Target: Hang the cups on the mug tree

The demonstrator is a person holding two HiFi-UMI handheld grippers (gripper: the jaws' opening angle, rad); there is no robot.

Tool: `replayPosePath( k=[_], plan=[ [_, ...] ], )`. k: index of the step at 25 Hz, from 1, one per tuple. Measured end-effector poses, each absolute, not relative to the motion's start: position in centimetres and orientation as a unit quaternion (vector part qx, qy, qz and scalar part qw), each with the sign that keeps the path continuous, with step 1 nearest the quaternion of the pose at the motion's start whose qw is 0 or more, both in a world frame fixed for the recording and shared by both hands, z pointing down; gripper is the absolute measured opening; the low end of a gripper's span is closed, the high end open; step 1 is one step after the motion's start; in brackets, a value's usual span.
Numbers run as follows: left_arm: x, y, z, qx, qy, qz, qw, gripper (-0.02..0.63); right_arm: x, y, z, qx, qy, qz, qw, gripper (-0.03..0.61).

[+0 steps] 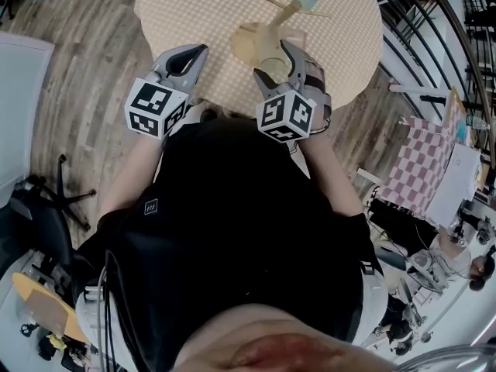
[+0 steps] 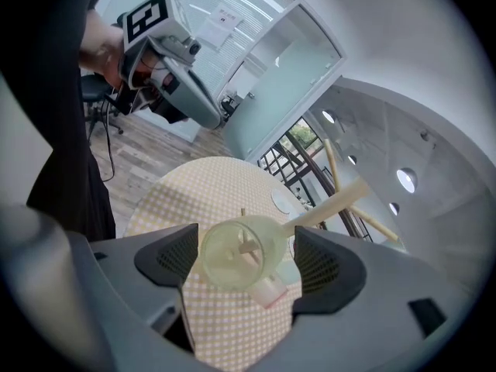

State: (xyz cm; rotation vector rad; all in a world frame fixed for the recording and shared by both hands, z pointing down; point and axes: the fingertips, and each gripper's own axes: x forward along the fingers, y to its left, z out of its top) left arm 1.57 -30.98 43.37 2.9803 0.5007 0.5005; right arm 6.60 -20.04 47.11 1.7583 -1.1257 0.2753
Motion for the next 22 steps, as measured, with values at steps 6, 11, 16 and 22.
replayPosePath(
  k=[6,11,16,22],
  plan=[
    [1.4,-30.3,41.9,0.975,0.153,0.155,0.045,0.006,5.8,-19.3,42.8,0.763,-0.498,0.095,0.401,0.383],
    [1.2,-27.7,39.4,0.978,0.146,0.146,0.032,0.006,5.3,-16.8,39.6,0.782,-0.531,0.104,0.309,0.38],
    [1.2,-23.4,37.2,0.978,0.148,0.142,0.029,0.006,4.5,-13.6,38.0,0.783,-0.574,0.119,0.207,0.286],
    [0.8,-20.2,35.6,0.981,0.131,0.14,0.033,0.006,3.2,-10.8,37.5,0.777,-0.61,0.132,0.081,0.161]
  ],
)
